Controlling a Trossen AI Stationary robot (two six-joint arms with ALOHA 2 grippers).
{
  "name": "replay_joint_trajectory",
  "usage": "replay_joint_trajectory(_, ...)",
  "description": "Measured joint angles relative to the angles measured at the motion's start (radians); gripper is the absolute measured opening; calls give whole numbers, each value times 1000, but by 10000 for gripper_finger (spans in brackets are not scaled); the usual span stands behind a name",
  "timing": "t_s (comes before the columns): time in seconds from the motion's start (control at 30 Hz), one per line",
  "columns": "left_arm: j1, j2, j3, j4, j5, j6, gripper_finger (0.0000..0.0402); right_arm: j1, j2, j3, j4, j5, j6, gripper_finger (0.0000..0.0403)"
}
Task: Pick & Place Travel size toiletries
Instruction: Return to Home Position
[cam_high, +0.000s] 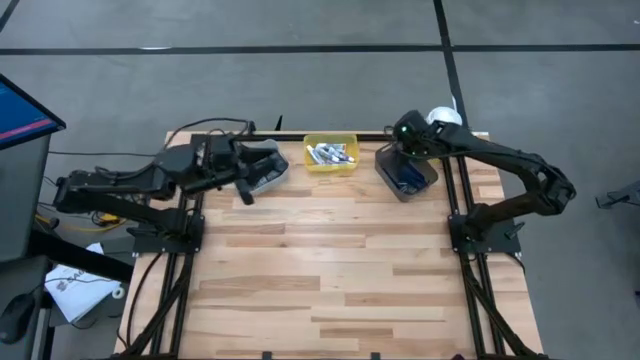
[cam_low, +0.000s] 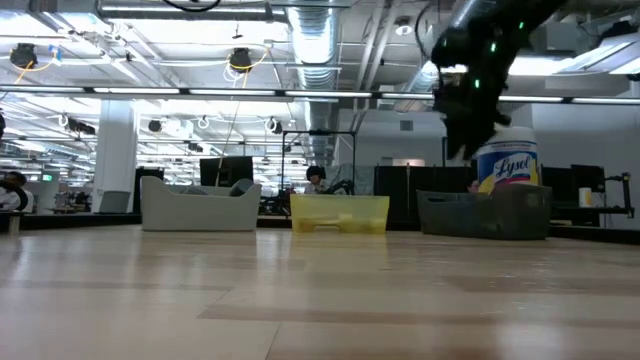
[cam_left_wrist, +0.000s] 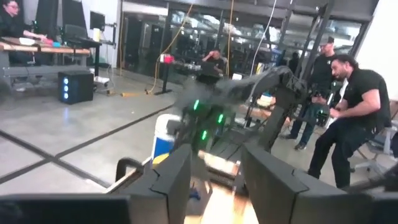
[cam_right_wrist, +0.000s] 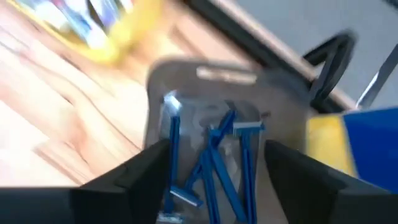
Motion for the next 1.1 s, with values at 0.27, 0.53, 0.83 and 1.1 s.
replay_joint_trajectory(0.27, -2, -302, -10, -288, 13, -10, 20, 61, -336, 87, 71, -9, -96, 207)
replay_joint_trajectory(0.53, -2, -608, -181, -287, -1, -17, 1, 46, -839, -87, 219, -224, -56, 14)
replay_joint_trajectory(0.83, -2, -703, -434, -199, 135, -56, 0, 127, -1063, -372, 500, -471, 133, 1)
replay_joint_trajectory(1.1, -2, -767, -613, -41, 173, -134, 0, 314, -1068, -606, 686, -446, 258, 0)
